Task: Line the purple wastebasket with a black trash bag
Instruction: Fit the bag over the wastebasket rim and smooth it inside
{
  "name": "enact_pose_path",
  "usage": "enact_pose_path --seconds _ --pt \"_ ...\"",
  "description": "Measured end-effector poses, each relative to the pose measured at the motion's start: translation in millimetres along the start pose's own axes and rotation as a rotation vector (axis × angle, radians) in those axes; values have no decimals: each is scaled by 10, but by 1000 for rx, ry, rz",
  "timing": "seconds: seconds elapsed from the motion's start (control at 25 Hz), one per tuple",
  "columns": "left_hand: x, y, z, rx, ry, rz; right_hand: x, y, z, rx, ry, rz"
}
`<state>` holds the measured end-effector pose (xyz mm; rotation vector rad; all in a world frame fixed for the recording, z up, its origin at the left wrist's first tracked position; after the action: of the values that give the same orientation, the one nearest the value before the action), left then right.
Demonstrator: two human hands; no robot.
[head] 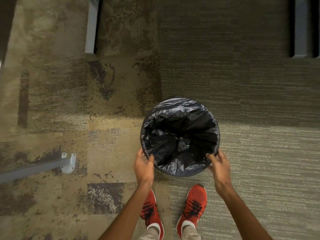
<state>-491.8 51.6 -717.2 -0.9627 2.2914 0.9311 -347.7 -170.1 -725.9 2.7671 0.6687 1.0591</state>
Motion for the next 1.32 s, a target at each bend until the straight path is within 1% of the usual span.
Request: enact_pose_path --seconds 0.08,0.16,0.28,0.4,0.48,0.64,0.72,0.84,1.0,1.16,1.32 --pt "-14 6 43 39 36 -103 -32 -38 -3 31 -7 81" --pt "-70 63 106 53 65 -202 1 -105 -46 31 26 113" --pt "-166 335 274 19 55 -237 175 -371 -156 38 90 150" --pt "-254 776 570 -13 45 -268 416 -870 -231 81 117 173" --pt "-320 1151 859 -42 37 -288 576 -1345 -231 132 118 157" --pt "-465 1873 1493 -105 9 -253 837 -2375 -150 218 116 155" --pt "-519 2144 1825 -137 24 -276 934 -2816 -97 256 104 147" --pt "-598 2405 2173 -143 28 -286 1024 -3297 3 289 117 115" --pt "-624 2503 2391 -136 30 -344 1070 -3594 135 303 143 117" --pt "-653 2498 2453 -132 12 -359 1080 -3641 173 314 155 107" --pt "-708 2505 2370 -108 36 -394 1127 -3624 126 336 121 97"
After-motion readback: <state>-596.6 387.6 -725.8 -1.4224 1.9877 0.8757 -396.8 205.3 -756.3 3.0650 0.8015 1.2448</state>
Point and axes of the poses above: each hand's wrist, its own z-axis towards the middle knuckle, its own y-axis out of the back of the hand, x = y × z, the point moved 4 cm from there along z, towards the middle knuckle, and after that the axes turned 10 degrees about -z, right-handed, at the moved point
